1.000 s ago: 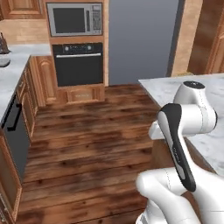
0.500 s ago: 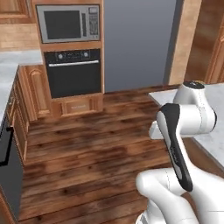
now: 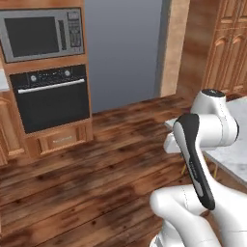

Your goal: Retrieve the butter from the fridge and place it on a plate on the dining table. Then retrieve the butter knife by the fridge and place it near the plate.

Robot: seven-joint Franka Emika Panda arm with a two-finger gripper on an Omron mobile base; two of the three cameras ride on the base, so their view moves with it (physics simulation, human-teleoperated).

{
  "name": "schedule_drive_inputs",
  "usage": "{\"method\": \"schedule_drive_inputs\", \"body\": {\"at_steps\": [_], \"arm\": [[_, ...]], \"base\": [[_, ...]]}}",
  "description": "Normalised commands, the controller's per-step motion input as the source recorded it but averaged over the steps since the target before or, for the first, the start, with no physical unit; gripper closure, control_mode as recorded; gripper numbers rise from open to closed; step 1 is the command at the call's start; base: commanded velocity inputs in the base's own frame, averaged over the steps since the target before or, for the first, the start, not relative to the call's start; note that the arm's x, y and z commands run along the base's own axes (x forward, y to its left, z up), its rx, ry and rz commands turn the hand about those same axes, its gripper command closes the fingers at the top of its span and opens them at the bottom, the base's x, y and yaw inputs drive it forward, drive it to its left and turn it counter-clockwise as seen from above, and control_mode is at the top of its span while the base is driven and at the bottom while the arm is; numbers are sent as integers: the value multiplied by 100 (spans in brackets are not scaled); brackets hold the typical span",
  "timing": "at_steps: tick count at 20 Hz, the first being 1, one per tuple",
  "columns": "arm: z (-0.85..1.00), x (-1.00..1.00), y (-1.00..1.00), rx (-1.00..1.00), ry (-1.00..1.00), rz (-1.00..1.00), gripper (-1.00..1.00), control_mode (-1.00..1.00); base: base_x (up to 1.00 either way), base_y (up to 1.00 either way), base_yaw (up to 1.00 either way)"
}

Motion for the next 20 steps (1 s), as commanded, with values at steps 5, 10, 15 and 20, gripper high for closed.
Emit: {"method": "schedule_drive_inputs", "body": {"at_steps": [5, 10, 15, 20], "arm": [[0, 0, 0, 0, 0, 0, 100, 100], [0, 0, 0, 0, 0, 0, 100, 100], [0, 0, 0, 0, 0, 0, 100, 100], [0, 0, 0, 0, 0, 0, 100, 100]], "base": [[100, 88, -50], [100, 87, -53], [100, 87, -55], [100, 90, -56]]}}
